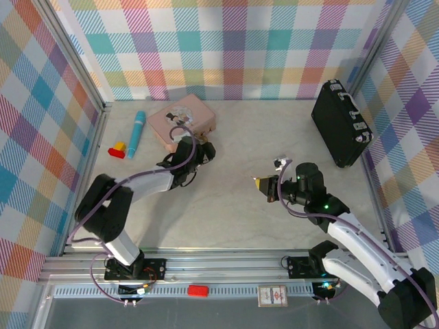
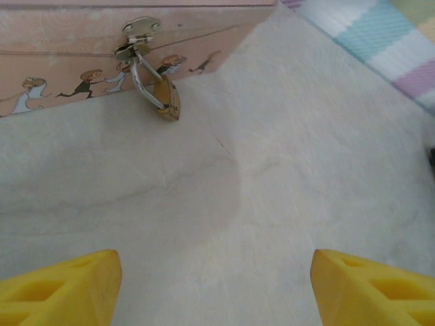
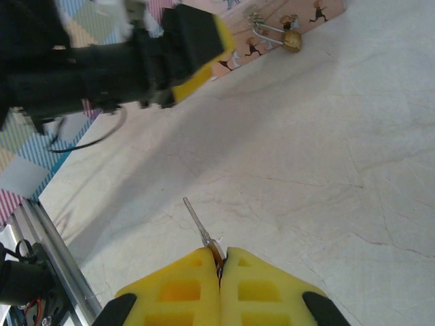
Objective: Unlock the padlock with the key
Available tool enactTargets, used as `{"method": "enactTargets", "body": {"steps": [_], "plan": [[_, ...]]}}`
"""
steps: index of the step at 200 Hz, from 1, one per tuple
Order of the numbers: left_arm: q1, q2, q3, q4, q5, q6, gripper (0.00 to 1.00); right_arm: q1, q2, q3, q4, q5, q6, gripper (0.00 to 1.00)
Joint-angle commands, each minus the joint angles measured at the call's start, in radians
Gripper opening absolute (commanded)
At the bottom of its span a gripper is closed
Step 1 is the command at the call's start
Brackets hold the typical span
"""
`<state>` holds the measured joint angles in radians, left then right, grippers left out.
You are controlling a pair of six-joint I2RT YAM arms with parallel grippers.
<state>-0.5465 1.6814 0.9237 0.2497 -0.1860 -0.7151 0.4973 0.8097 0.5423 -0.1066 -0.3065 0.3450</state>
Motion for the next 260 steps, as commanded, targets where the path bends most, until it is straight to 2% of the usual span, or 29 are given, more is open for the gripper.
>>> {"method": "enactTargets", "body": {"steps": [1,37,69,135,202,228,260], "plan": [[-0.003,0.103,0.012,0.219,-0.071,-0.136,0.69,-0.020,-0.028,-0.046,0.031,-0.024,-0.046,0.00],[-0.007,0.265,0.057,0.343,-0.184,-0.238,0.66,-0.026,-0.067,-0.099,0.083,-0.022,-0.029,0.00],[-0.013,0.361,0.125,0.363,-0.257,-0.273,0.66,-0.026,-0.121,-0.126,0.101,-0.025,-0.017,0.00],[-0.006,0.475,0.262,0.231,-0.397,-0.377,0.60,-0.026,-0.172,-0.140,0.108,-0.046,0.001,0.00],[0.058,0.532,0.388,0.125,-0.382,-0.376,0.51,-0.026,-0.221,-0.152,0.107,-0.055,0.011,0.00],[0.079,0.558,0.445,0.084,-0.305,-0.338,0.37,-0.026,-0.223,-0.155,0.111,-0.060,0.012,0.00],[0.071,0.527,0.436,0.049,-0.297,-0.273,0.25,-0.026,-0.218,-0.156,0.115,-0.057,0.012,0.00]]}}
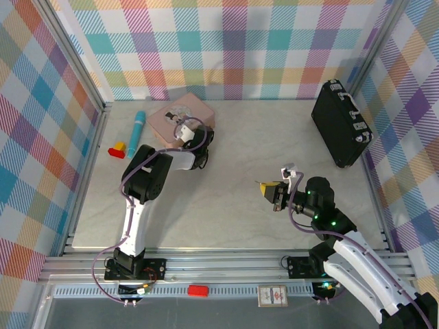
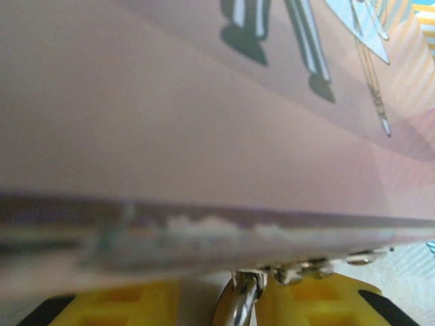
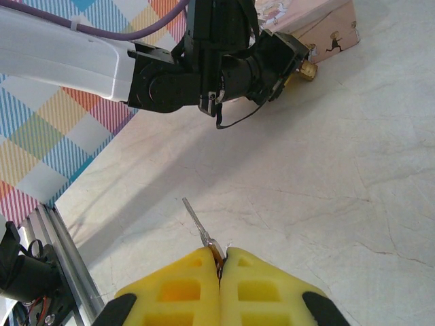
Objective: Unlock the padlock with the key
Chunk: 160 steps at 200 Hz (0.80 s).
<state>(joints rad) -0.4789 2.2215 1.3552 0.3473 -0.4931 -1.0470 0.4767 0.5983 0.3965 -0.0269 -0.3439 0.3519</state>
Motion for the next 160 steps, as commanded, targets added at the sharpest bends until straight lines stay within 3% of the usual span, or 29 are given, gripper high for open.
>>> {"method": "enactTargets", "body": {"steps": [1,39,99,136,160], "plan": [[0.003,-0.014,0.003,-0.049,0.010,0.059,0.25,-0.006,-0.006,-0.011,0.033,-0.019,0.005,0.00],[0.011,-0.075,-0.022,-0.099,0.090,0.155,0.08,-0.006,0.012,-0.013,0.039,-0.011,0.010,0.00],[0.000,-0.254,-0.161,-0.201,0.315,0.375,0.01,-0.010,0.120,0.019,0.030,-0.025,0.046,0.00],[-0.015,-0.302,-0.216,-0.261,0.523,0.475,0.01,-0.015,0.210,0.034,0.019,-0.059,0.105,0.00],[-0.081,-0.321,-0.204,-0.390,0.531,0.589,0.01,-0.015,0.255,0.044,-0.030,-0.023,0.188,0.00]]}}
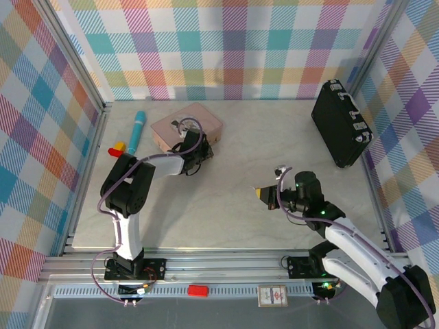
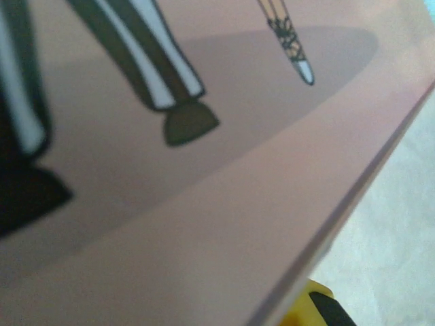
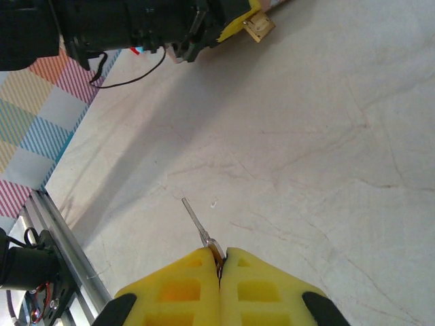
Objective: Unlock the padlock with the key
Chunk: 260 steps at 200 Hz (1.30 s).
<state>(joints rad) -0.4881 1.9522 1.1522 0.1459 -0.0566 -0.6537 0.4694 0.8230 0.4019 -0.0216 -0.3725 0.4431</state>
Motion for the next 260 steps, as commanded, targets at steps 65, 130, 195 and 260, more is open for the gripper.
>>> {"method": "enactTargets", "body": {"steps": [65,130,195,260], "plan": [[-0.201,-0.101,-0.100,-0.192,0.212,0.244,0.02,-0.005,0.122,-0.014,0.028,0.038,0.348,0.00],[-0.218,-0.292,-0.391,0.089,0.175,0.194,0.23,0.020,0.208,0.001,0.058,0.067,0.397,0.00],[-0.213,-0.381,-0.683,0.529,0.131,0.077,0.57,0.064,0.236,0.045,0.034,0.110,0.404,0.00],[-0.147,-0.194,-0.744,0.806,0.246,-0.050,0.66,0.126,0.245,0.041,0.069,0.158,0.456,0.00]]}}
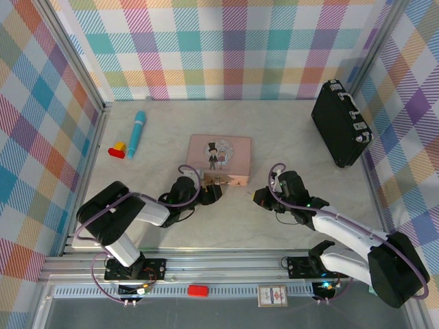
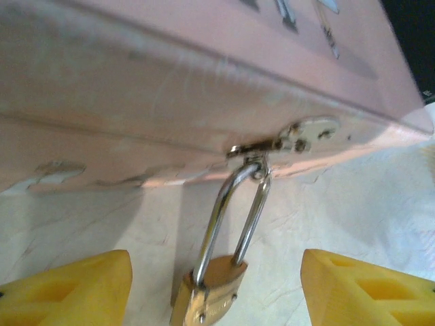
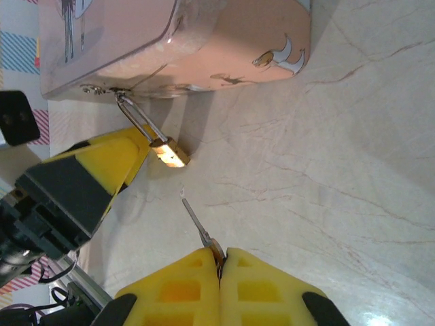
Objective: Unlock the padlock with the key
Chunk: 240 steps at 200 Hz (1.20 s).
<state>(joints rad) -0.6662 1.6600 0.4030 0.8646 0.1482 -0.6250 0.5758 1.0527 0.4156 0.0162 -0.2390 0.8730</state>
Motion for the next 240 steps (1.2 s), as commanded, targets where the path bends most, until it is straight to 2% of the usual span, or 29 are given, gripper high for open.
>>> {"method": "enactTargets", "body": {"steps": [1,42,63,148,178,204,240], "plan": [[0.032,0.102,0.006,0.088,0.041,-0.079,0.66,0.020,0.017,0.028,0.031,0.024,0.027,0.00],[0.036,0.161,0.048,0.059,0.076,-0.075,0.63,0.041,0.038,0.031,0.052,0.036,0.041,0.00],[0.036,0.181,0.071,0.042,0.119,-0.062,0.57,0.044,0.050,0.038,0.059,0.038,0.040,0.00],[0.025,0.198,0.057,0.111,0.156,-0.120,0.18,0.055,0.079,0.038,0.091,0.030,0.061,0.00],[0.025,0.182,0.063,0.087,0.146,-0.139,0.06,0.055,0.075,0.034,0.090,0.031,0.063,0.00],[0.025,0.165,0.083,0.076,0.157,-0.190,0.01,0.056,0.092,0.032,0.106,0.012,0.087,0.00],[0.013,0.088,0.146,-0.079,0.166,-0.291,0.00,0.056,0.123,0.015,0.184,-0.034,0.177,0.00]]}}
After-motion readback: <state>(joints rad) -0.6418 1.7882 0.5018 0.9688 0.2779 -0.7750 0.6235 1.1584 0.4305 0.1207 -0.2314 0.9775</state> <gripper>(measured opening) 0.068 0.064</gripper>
